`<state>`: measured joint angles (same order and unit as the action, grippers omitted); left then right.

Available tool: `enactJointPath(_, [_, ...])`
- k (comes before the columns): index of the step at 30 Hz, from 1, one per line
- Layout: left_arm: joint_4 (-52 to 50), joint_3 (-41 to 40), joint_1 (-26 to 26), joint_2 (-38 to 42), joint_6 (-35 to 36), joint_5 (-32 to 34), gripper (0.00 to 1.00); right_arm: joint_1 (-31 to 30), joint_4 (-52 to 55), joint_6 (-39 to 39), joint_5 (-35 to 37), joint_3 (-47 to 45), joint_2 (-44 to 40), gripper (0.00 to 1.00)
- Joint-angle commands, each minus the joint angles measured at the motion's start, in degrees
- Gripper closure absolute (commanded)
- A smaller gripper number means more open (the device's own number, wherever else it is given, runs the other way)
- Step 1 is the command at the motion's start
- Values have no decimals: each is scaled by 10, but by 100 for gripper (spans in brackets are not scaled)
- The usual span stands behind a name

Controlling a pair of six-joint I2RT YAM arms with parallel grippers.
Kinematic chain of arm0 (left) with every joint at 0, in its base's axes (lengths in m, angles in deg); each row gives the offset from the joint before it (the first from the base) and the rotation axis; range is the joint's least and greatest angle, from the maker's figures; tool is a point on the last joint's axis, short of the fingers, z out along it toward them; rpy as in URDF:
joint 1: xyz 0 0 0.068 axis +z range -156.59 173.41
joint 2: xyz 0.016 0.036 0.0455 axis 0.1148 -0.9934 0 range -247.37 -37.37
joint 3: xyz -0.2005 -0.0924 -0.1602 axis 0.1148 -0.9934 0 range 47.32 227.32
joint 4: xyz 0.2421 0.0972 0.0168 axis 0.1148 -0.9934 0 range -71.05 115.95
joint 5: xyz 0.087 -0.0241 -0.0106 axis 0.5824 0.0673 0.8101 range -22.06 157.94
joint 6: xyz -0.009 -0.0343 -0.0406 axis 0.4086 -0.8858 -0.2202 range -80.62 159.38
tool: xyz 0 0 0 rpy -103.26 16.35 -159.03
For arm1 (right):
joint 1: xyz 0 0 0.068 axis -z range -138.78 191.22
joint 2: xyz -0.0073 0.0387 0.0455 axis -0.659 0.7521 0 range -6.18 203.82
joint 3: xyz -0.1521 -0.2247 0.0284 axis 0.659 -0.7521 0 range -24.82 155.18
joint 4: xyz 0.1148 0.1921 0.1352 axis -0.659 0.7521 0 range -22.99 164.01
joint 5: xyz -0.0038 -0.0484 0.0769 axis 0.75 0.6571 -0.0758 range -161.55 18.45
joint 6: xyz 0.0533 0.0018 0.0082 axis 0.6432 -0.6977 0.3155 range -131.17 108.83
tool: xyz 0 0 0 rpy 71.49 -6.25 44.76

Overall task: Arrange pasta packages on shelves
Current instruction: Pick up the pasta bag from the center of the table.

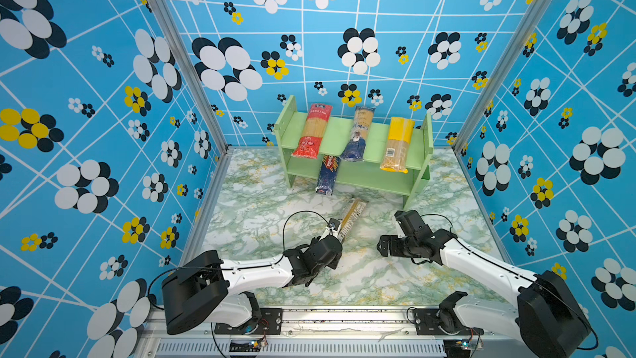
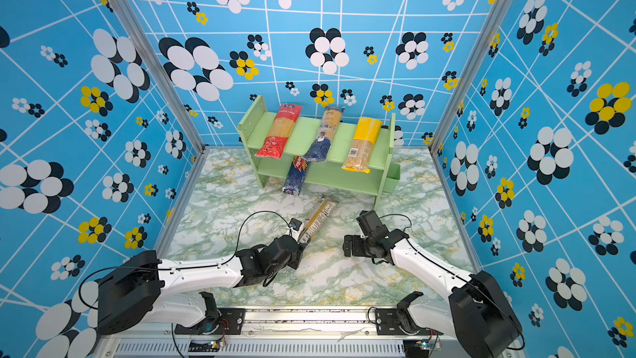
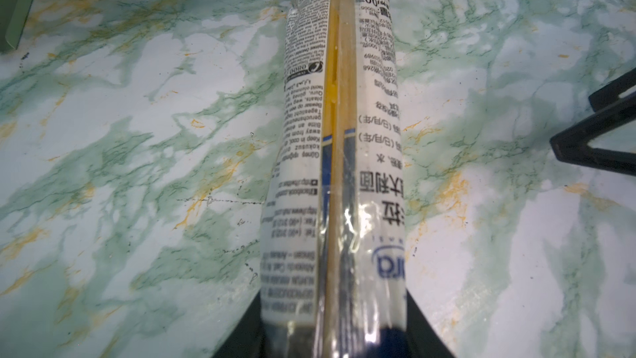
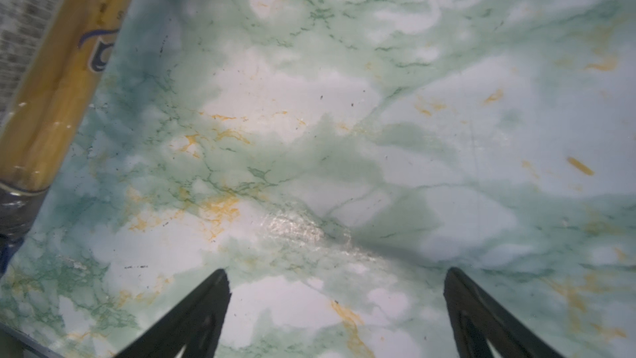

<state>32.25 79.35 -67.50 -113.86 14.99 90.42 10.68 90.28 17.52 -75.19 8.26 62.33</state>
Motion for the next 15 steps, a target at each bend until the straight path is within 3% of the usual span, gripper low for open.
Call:
enactJointPath(1, [57, 5, -5, 34, -4, 42, 100, 4, -9, -1, 9, -10, -7, 1])
enactJointPath(15, [95, -16, -22, 96, 18, 34, 100, 6, -18, 5, 21, -21, -7, 1])
